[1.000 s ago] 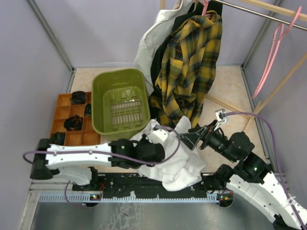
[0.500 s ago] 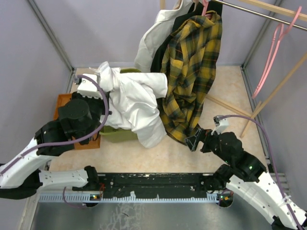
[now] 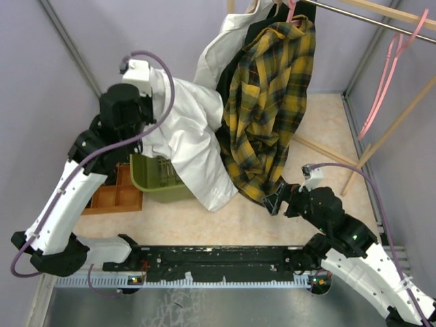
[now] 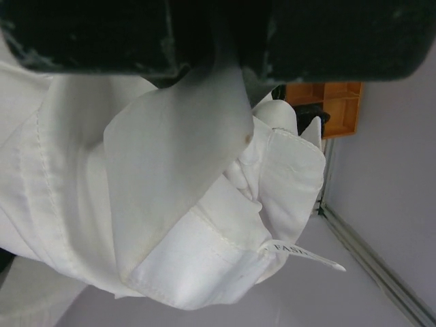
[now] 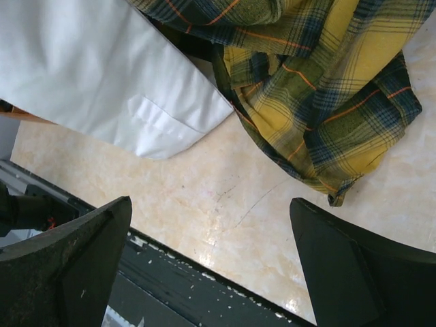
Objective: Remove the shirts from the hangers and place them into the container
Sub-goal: Place the shirt in the bin.
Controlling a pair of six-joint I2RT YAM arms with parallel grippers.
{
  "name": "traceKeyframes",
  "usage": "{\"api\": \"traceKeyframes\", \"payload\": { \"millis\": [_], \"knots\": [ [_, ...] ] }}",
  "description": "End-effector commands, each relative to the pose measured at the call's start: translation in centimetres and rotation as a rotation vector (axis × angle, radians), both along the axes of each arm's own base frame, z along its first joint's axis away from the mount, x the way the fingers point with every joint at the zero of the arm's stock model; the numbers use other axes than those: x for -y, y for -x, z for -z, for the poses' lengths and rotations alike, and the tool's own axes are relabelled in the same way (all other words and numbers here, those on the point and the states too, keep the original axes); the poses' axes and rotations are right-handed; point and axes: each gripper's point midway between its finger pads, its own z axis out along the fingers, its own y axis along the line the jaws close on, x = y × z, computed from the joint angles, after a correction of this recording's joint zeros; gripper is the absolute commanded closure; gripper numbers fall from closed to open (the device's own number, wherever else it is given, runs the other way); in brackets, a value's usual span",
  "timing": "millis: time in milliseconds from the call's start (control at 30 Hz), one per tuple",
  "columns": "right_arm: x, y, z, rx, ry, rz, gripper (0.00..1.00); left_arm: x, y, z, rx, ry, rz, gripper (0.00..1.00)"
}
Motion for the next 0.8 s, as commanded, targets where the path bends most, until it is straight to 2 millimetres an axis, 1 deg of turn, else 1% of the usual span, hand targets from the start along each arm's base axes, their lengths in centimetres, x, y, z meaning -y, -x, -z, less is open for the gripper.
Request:
{"api": "traceKeyframes", "payload": {
  "millis": [0, 67, 133, 233, 300, 333, 400, 433, 467, 500, 567, 633, 667, 700, 767],
  "knots": [
    [-0.2, -0.4, -1.1, 0.029, -0.009, -0.003, 0.01, -1.7, -0.7, -7.8, 0.139, 0.126, 0.027, 1.0],
    [-0.1, -0.5, -1.1, 0.031, -0.009, 0.003, 0.01, -3.2, -1.8, -9.1, 0.14, 0.096, -0.041, 1.0],
    [-0.1, -0.5, -1.1, 0.031, -0.008, 0.002, 0.01, -5.1, -3.0, -9.4, 0.14, 0.073, -0.126, 1.0],
    [-0.1, -0.4, -1.1, 0.031, -0.008, 0.003, 0.01, -7.9, -4.4, -8.5, 0.124, 0.07, -0.224, 1.0],
    [-0.1, -0.5, -1.1, 0.03, -0.006, 0.006, 0.01, -9.4, -5.2, -8.0, 0.118, 0.106, -0.249, 1.0],
    [-0.1, -0.4, -1.1, 0.03, -0.006, 0.005, 0.01, -9.9, -5.6, -7.9, 0.114, 0.132, -0.241, 1.0],
    [-0.1, -0.5, -1.1, 0.029, -0.005, 0.008, 0.01, -10.2, -6.5, -7.9, 0.109, 0.145, -0.234, 1.0],
    [-0.1, -0.5, -1.1, 0.03, -0.004, 0.006, 0.01, -10.2, -6.8, -7.2, 0.082, 0.13, -0.232, 1.0],
    [-0.1, -0.5, -1.1, 0.03, -0.005, 0.007, 0.01, -9.6, -7.2, -6.6, 0.056, 0.122, -0.196, 1.0],
    [-0.1, -0.5, -1.0, 0.028, -0.003, 0.007, 0.01, -8.5, -7.7, -5.3, 0.015, 0.12, -0.142, 1.0],
    [-0.1, -0.6, -0.9, 0.029, -0.002, 0.01, 0.01, -5.4, -8.5, -2.0, -0.07, 0.159, 0.002, 1.0],
    [-0.3, -0.8, -0.8, 0.032, -0.004, 0.009, 0.01, -2.9, -9.1, 1.0, -0.132, 0.205, 0.113, 1.0],
    [-0.3, -0.9, -0.7, 0.03, -0.002, 0.008, 0.01, -1.8, -9.2, 2.6, -0.175, 0.23, 0.16, 1.0],
    [-0.4, -0.9, -0.6, 0.024, 0.001, 0.006, 0.01, -0.8, -9.2, 3.8, -0.21, 0.25, 0.203, 1.0],
    [-0.6, -0.9, -0.2, 0.009, 0.011, -0.002, 0.01, 1.7, -8.8, 5.7, -0.277, 0.297, 0.322, 1.0]
  ]
}}
